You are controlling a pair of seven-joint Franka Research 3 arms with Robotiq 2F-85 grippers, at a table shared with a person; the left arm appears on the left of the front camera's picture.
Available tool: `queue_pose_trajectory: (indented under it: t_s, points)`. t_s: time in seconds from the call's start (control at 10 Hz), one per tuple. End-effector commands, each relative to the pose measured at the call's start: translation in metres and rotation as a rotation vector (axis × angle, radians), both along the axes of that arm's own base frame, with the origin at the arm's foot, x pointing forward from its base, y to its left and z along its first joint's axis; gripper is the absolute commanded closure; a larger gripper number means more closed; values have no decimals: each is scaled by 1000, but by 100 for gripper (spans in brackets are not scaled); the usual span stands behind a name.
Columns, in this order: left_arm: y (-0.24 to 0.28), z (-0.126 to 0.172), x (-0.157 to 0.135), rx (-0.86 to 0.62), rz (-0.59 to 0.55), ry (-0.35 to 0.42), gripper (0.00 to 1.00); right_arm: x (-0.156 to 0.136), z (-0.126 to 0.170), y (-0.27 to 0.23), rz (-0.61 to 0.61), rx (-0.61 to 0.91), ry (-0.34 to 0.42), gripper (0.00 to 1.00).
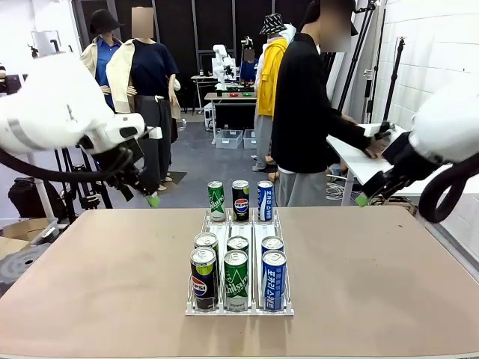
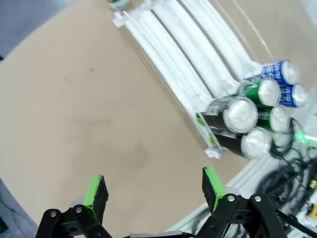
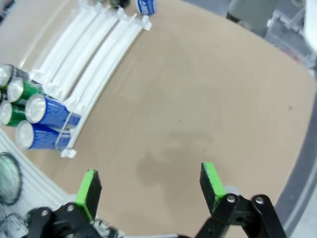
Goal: Retrieve and hand over the desired beverage to the person.
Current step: Pick up a can of the same type that the person held from the Automatic Can Dispenser.
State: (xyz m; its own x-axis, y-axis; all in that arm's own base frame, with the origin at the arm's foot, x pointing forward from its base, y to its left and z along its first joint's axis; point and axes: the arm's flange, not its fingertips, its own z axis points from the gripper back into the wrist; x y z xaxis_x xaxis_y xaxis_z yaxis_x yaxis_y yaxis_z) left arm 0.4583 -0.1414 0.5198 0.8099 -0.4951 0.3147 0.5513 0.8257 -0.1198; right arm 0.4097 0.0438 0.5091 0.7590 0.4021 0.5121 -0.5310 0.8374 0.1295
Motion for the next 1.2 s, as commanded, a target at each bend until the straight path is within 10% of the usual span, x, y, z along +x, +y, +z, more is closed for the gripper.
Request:
queue_pose_trajectory:
  t_s: [0.0, 1.1]
  points:
    - [27, 15, 6, -164, -24, 77, 0, -2, 17, -23, 20, 126, 20, 0]
    - [234, 38, -49, -754, 121, -76, 0, -39, -71, -179, 34, 814, -30, 0]
